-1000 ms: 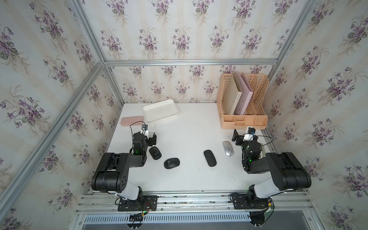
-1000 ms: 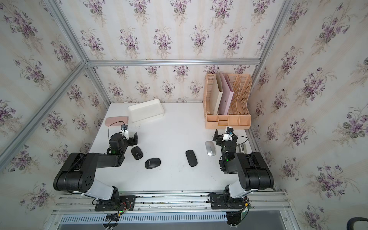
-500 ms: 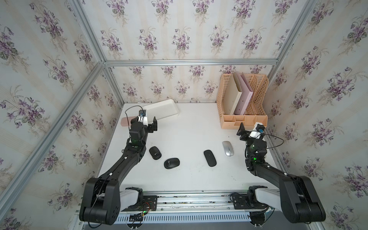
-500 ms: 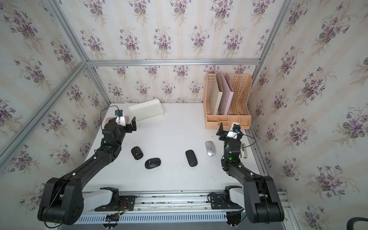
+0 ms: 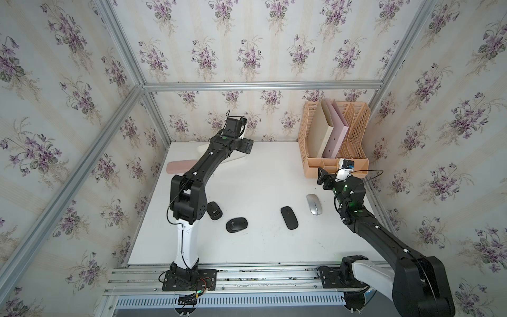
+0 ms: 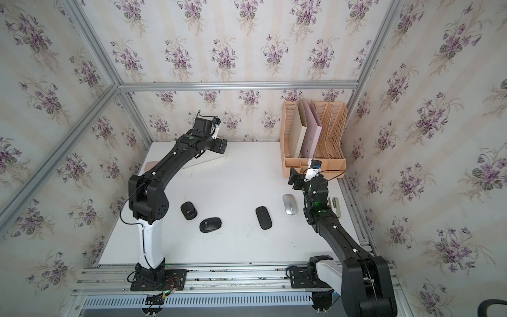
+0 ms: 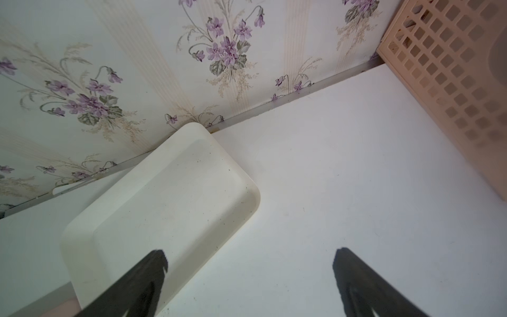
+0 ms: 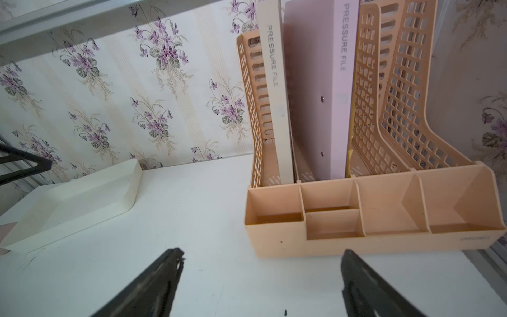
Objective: Put the mouse in the storage box
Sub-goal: Move the storage box to the center of the board.
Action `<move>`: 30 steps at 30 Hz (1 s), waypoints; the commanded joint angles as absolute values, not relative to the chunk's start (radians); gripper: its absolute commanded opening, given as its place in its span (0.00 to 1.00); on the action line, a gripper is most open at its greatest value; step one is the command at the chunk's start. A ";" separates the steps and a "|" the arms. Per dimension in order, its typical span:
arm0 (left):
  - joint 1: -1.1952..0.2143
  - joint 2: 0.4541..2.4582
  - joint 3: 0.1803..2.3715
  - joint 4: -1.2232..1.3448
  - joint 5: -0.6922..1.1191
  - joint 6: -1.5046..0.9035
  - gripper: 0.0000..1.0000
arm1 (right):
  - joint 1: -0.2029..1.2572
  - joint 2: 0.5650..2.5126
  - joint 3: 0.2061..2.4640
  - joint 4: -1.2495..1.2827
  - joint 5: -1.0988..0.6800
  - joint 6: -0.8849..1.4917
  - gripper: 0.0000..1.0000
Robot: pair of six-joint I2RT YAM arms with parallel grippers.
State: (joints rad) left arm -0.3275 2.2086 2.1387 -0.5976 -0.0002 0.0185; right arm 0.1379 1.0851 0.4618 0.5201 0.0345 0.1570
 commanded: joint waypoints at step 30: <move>-0.310 2.608 2.420 -0.683 0.000 0.036 0.94 | 0.147 0.884 0.180 0.881 0.048 0.238 0.93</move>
State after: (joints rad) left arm -0.3077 2.6419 2.4722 -0.7830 -0.0319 0.0109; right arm 0.1448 0.8825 0.1799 0.8402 0.0372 0.2359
